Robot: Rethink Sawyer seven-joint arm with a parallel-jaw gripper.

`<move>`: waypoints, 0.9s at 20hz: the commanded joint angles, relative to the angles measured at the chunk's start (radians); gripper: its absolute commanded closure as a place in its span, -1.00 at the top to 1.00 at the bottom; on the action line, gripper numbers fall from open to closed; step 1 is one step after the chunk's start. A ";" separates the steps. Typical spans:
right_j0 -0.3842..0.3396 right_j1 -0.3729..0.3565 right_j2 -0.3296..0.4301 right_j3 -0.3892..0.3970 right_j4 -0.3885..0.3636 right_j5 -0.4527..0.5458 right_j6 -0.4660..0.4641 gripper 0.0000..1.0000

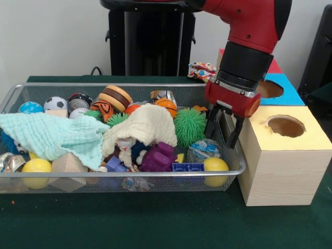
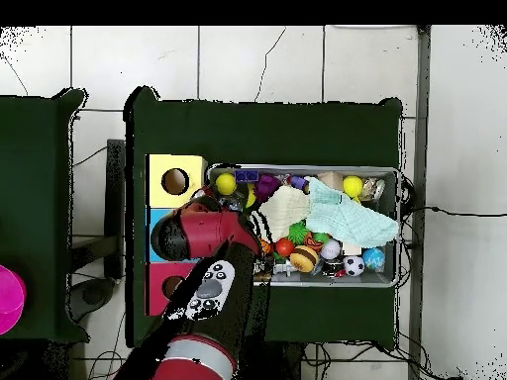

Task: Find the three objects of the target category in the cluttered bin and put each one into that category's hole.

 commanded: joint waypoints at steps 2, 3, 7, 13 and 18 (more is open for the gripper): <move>-0.017 0.142 0.139 -0.050 -0.081 -0.041 -0.042 1.00; -0.024 0.145 0.145 -0.049 -0.084 -0.042 -0.044 1.00; -0.037 0.170 0.157 -0.062 -0.092 -0.032 -0.053 1.00; -0.010 0.181 0.135 -0.072 -0.098 -0.008 -0.037 1.00; 0.009 0.188 0.110 -0.081 -0.096 0.037 -0.023 1.00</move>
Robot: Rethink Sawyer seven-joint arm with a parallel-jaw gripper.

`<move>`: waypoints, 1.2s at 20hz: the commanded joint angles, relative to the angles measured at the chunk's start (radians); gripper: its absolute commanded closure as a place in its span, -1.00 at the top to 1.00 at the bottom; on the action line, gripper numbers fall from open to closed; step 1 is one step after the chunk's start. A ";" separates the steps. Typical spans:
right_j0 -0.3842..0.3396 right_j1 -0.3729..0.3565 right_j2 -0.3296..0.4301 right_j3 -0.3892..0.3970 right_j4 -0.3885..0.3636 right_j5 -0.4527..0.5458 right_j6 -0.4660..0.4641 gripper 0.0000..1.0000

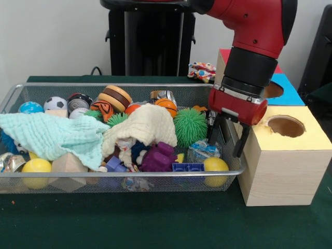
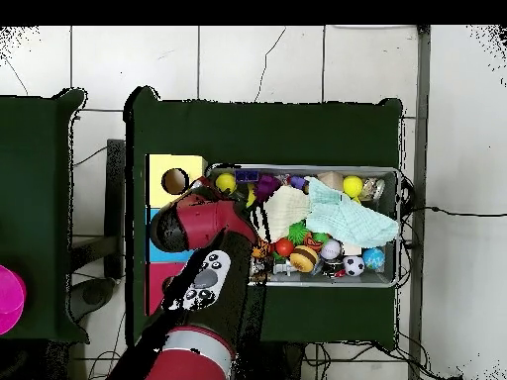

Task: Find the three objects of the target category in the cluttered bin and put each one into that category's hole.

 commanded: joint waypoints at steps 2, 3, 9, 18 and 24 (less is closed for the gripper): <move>0.018 0.160 0.098 -0.009 -0.047 0.073 -0.018 1.00; 0.030 0.157 0.087 -0.008 -0.044 0.085 -0.012 1.00; 0.047 0.158 0.064 -0.007 -0.036 0.107 0.002 1.00; 0.059 0.165 0.035 0.028 -0.045 0.047 0.020 1.00; 0.073 0.169 -0.002 0.048 -0.053 0.020 0.030 1.00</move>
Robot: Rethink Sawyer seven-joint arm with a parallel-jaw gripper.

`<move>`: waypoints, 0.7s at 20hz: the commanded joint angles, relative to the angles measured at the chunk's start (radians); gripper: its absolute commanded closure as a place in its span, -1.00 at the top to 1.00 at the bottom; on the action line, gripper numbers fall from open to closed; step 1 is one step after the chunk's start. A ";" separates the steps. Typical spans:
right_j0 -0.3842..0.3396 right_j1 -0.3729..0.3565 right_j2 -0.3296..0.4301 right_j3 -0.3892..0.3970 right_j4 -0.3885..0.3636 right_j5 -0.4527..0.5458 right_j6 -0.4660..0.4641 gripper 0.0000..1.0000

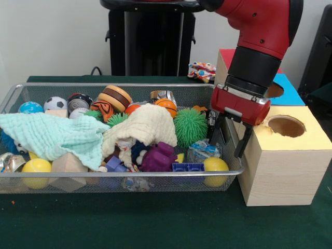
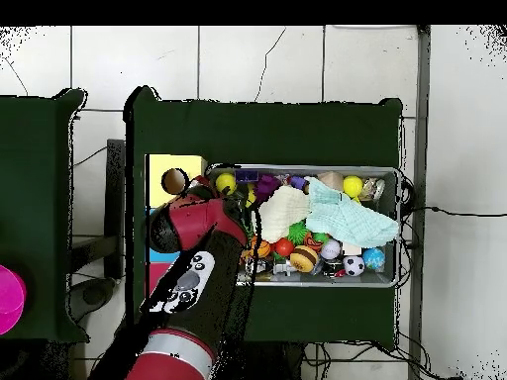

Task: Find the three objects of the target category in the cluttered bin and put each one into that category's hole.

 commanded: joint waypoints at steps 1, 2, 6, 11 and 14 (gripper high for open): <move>0.022 0.137 0.057 0.083 -0.056 0.012 0.030 1.00; 0.021 0.137 0.054 0.085 -0.058 0.005 0.029 1.00; 0.025 0.142 0.049 0.091 -0.050 -0.012 0.039 1.00; 0.034 0.145 0.042 0.100 -0.031 -0.020 0.058 1.00; 0.025 0.139 0.051 0.114 -0.026 -0.023 0.060 1.00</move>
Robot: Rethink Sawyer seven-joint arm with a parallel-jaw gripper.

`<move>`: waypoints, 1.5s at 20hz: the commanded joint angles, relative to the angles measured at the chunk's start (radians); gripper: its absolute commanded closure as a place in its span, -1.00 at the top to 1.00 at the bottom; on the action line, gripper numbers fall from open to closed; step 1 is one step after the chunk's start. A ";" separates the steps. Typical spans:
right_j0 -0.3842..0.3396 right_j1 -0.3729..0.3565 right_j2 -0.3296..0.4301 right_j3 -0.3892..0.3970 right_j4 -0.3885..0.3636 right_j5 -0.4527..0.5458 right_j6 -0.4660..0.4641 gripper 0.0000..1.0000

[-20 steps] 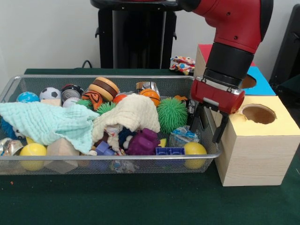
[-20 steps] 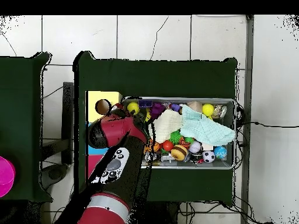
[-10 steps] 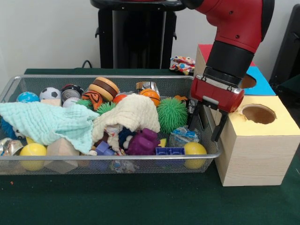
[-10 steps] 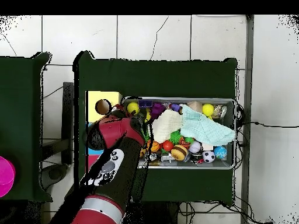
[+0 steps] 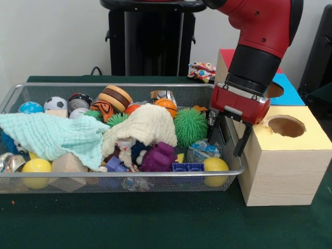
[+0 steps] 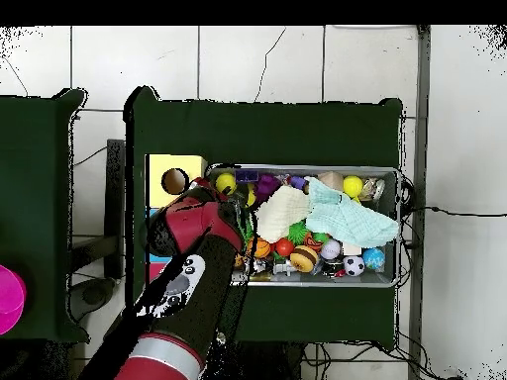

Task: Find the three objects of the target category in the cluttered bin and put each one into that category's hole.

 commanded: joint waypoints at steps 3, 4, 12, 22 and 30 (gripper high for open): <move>-0.007 0.124 0.090 0.121 -0.026 -0.005 0.067 1.00; -0.007 0.125 0.089 0.122 -0.026 -0.007 0.067 1.00; -0.007 0.129 0.084 0.126 -0.029 -0.013 0.066 1.00; 0.041 0.140 0.040 0.115 -0.007 -0.058 0.105 1.00; 0.113 0.177 -0.047 0.101 0.032 -0.112 0.139 1.00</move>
